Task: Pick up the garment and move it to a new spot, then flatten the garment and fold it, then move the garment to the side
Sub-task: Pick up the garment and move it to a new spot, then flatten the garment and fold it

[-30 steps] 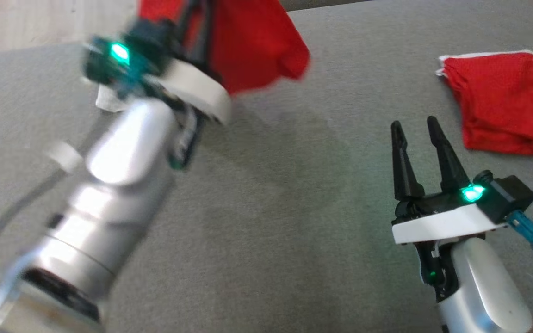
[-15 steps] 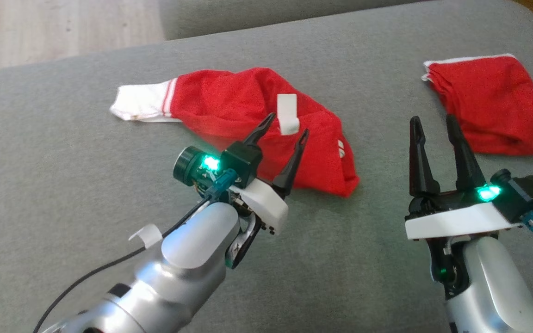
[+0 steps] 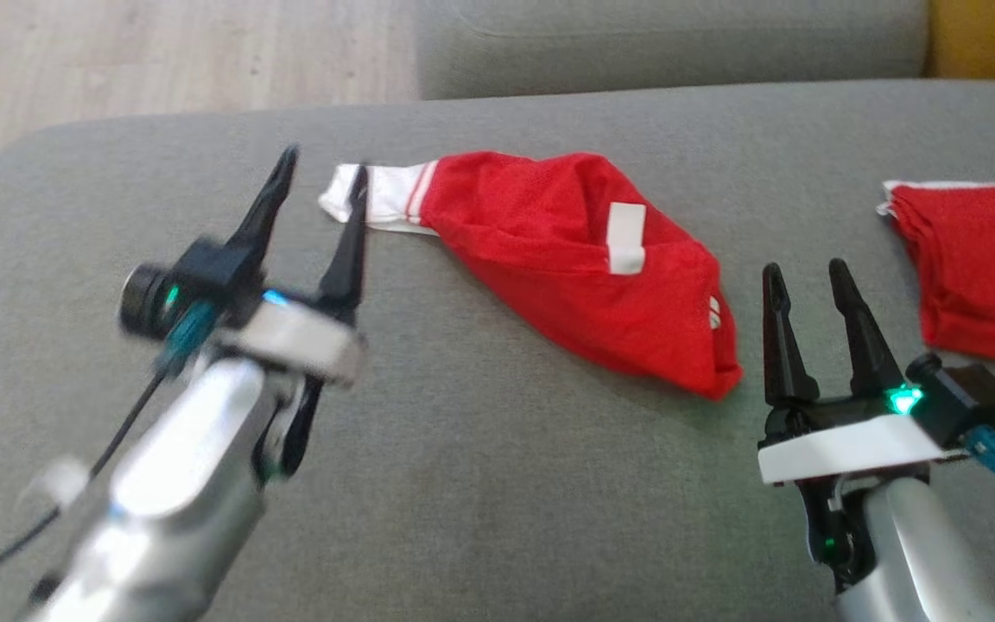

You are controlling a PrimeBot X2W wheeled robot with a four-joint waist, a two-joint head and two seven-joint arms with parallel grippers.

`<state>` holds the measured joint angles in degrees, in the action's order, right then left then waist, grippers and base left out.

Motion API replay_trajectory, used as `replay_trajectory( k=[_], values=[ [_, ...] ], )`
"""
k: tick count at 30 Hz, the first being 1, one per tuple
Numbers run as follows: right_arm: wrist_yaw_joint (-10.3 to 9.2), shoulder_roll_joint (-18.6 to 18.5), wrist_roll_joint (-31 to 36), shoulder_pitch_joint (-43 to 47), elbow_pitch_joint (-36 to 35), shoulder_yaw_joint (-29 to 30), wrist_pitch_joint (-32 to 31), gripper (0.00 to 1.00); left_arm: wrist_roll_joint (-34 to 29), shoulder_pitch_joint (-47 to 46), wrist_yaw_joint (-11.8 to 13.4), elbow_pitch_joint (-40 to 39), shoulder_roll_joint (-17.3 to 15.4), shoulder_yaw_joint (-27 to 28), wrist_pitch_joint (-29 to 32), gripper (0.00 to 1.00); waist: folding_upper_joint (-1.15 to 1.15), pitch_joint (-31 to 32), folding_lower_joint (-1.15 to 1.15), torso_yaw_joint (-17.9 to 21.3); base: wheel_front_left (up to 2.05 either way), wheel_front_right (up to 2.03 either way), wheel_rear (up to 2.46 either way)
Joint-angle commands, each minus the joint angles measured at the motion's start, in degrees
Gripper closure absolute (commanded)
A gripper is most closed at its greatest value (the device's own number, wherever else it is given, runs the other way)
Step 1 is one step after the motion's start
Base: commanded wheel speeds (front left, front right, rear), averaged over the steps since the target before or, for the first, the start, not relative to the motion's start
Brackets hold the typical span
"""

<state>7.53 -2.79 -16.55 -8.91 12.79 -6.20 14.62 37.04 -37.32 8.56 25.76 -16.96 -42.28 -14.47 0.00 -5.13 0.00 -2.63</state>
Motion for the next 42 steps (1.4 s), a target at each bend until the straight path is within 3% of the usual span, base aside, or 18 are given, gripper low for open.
replay_trajectory(
  k=[1,6,14,28,41,42],
  values=[
    [-0.04,-0.09,0.68,-0.72,-1.42,-0.92,0.38,0.00,-0.63,1.96,-0.14,-3.40,-2.38,3.57,-0.50,0.00,0.00,1.25,0.00,-1.42,0.00,0.00,0.00],
    [-0.04,-0.09,0.79,1.01,-0.23,-0.83,0.38,0.00,-1.94,13.72,-0.50,-10.55,-3.79,9.42,-0.51,0.00,0.00,2.59,0.00,-2.88,0.00,0.00,0.00],
    [-0.04,-0.09,0.63,2.01,0.67,-1.72,0.38,0.00,-5.60,24.53,-1.48,-15.58,1.11,16.59,-0.52,0.00,0.00,2.96,0.00,-2.78,0.00,0.00,0.00],
    [-0.04,-0.09,0.36,-3.83,7.57,-0.21,-4.21,0.00,-10.86,24.05,-6.81,-13.55,6.04,20.42,-0.52,0.00,0.00,0.03,0.00,-4.91,0.00,0.00,0.00],
    [-0.04,-0.09,-9.22,-15.23,24.20,-0.84,-7.80,0.00,-14.16,22.41,-10.16,-10.56,10.04,22.06,-0.52,0.00,0.00,-3.09,0.00,-8.96,0.00,0.00,0.00],
    [-0.04,-0.09,-9.54,-15.68,24.73,-1.38,-7.56,0.59,-14.36,22.39,-10.31,-10.41,10.22,22.22,-0.52,0.00,0.00,-3.10,0.00,-9.05,0.00,0.00,0.00]
  ],
)
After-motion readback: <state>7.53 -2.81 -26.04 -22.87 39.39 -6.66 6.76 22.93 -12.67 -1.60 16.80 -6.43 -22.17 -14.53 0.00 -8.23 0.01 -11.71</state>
